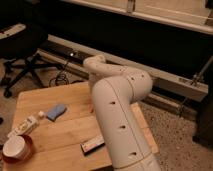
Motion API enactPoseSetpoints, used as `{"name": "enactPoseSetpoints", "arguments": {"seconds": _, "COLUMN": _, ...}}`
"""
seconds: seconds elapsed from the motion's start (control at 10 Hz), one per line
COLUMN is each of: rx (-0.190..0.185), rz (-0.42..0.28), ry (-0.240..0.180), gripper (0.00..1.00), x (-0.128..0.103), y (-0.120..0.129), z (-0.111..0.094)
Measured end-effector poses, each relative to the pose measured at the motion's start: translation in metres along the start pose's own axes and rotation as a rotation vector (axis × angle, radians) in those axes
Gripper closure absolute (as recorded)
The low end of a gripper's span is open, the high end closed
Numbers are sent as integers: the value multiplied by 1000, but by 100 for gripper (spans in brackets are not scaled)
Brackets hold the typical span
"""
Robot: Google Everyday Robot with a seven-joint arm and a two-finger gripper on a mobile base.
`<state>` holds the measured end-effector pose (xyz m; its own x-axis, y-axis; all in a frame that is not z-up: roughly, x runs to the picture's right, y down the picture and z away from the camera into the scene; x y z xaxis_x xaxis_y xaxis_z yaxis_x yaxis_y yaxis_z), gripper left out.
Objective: Drag the pepper across the table
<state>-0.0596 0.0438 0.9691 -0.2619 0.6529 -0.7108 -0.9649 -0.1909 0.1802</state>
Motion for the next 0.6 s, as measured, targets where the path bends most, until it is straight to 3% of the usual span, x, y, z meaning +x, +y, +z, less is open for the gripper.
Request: {"name": "enactPoseSetpoints", "arguments": {"seconds": 0.6, "rx": 0, "rz": -2, "ry": -1, "gripper": 66, "x": -22, "y": -7, "z": -1}}
